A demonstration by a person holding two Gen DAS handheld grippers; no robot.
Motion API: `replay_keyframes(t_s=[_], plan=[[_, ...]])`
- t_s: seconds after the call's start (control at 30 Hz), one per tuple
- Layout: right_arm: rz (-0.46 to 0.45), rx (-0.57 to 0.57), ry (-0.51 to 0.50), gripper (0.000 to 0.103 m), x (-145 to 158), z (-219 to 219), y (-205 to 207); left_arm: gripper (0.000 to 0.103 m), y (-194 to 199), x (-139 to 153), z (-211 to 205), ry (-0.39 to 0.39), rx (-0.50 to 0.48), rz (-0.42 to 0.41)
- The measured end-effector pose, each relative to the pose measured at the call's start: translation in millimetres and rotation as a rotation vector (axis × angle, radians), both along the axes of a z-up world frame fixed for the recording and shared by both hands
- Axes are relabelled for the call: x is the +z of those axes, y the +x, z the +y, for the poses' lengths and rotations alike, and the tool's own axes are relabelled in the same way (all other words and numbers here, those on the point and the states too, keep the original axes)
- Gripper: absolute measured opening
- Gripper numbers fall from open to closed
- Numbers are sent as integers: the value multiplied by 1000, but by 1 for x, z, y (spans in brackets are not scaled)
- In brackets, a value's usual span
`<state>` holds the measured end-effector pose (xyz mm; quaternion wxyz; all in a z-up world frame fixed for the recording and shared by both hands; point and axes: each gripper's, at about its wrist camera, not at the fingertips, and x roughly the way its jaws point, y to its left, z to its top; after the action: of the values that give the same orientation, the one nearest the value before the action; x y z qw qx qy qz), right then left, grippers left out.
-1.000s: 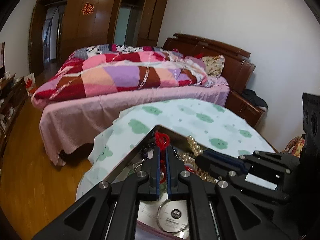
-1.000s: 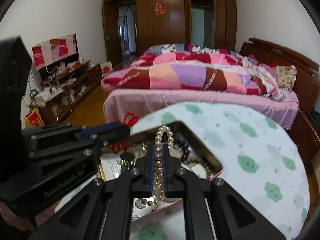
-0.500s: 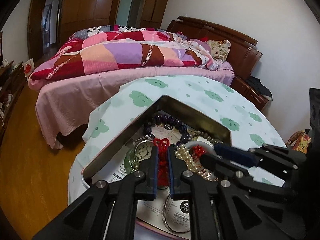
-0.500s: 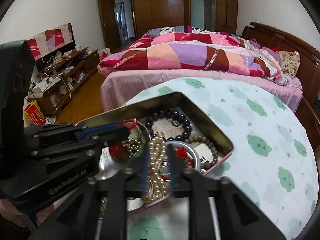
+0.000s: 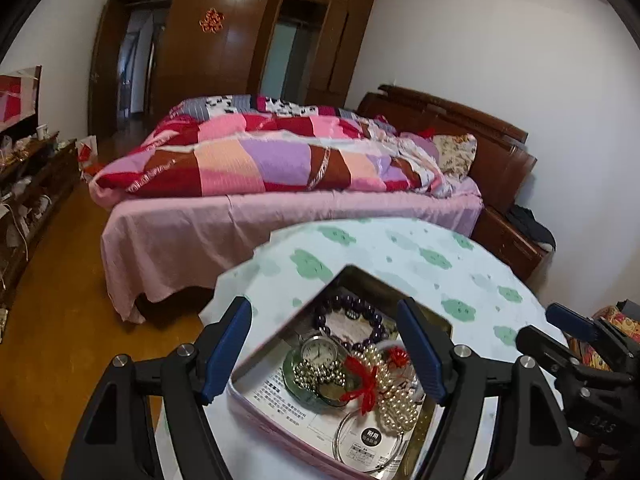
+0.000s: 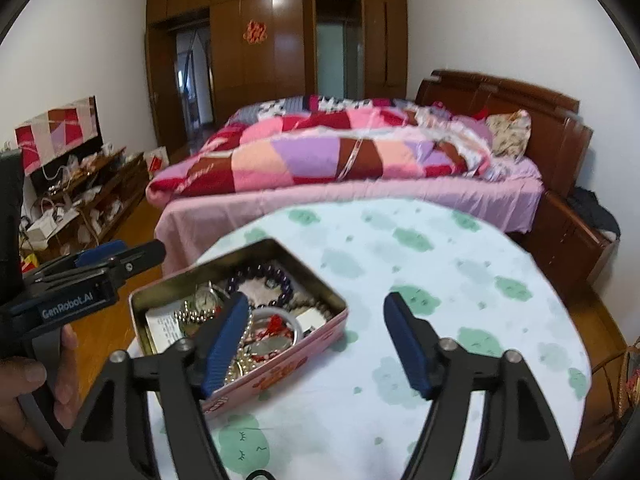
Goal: Organize jewelry
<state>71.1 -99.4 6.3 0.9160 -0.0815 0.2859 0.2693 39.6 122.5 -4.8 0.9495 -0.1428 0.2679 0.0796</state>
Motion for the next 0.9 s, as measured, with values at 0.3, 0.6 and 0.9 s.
replay_keyframes(t_s=[0.3,0.6,0.9], plan=[[-48,-2,20,74,8,2,-5,75,-9,13,2,34,24,-39],[-34,-3,35,74,4,-2,-3,75,-9,13,-1,39,18,-29],[-31,2,39,77,2,-3,-6,75,-9,12,-1,39,19,-28]])
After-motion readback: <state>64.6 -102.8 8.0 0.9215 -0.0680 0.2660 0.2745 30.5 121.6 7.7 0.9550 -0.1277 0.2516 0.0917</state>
